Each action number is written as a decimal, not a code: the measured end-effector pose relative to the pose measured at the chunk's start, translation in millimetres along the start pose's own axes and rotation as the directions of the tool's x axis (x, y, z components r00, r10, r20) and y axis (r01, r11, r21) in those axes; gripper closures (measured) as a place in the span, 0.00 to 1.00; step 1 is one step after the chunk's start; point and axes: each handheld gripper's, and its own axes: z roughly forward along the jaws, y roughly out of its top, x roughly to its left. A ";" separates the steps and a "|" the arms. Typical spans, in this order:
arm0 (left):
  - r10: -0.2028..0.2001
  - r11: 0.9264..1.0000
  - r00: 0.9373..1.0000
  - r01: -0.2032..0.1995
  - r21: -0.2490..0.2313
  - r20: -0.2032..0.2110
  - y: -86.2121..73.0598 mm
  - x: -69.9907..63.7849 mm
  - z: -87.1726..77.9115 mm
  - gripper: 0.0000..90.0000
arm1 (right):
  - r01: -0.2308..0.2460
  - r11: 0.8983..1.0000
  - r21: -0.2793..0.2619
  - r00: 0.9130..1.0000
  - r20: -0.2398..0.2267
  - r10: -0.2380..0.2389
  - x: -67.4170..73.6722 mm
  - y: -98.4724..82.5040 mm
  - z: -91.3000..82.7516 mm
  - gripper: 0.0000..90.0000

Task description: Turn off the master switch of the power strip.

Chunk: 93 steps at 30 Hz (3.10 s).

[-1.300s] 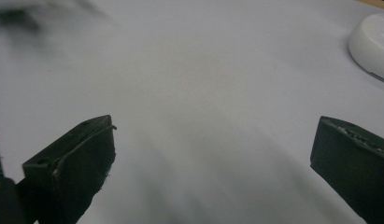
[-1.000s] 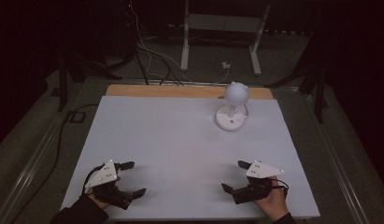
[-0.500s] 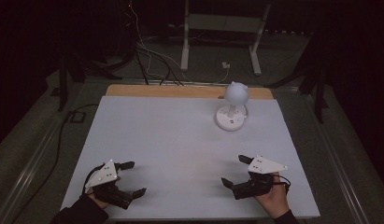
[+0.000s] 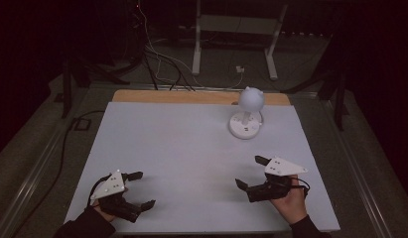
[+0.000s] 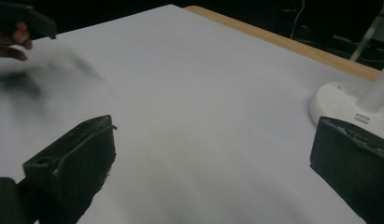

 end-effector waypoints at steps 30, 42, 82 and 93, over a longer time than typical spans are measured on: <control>-0.003 1.000 1.000 0.003 -0.004 0.005 0.3 0.1 -0.3 0.00 | -0.024 0.998 -0.052 0.989 0.144 0.031 -38.1 32.0 7.9 0.00; -0.005 1.000 1.000 0.005 -0.007 0.005 0.3 0.0 -0.7 0.00 | -0.047 0.996 -0.071 0.977 0.202 0.060 -56.0 42.5 12.0 0.02; -0.012 1.000 1.000 0.012 -0.012 0.011 0.4 0.6 -1.5 0.00 | -0.178 0.982 -0.067 0.909 0.370 0.190 -126.4 47.0 59.4 0.02; -0.012 1.000 1.000 0.012 -0.012 0.011 0.3 0.9 -1.6 0.00 | -0.194 0.980 -0.047 0.902 0.384 0.197 -142.5 39.6 69.9 0.02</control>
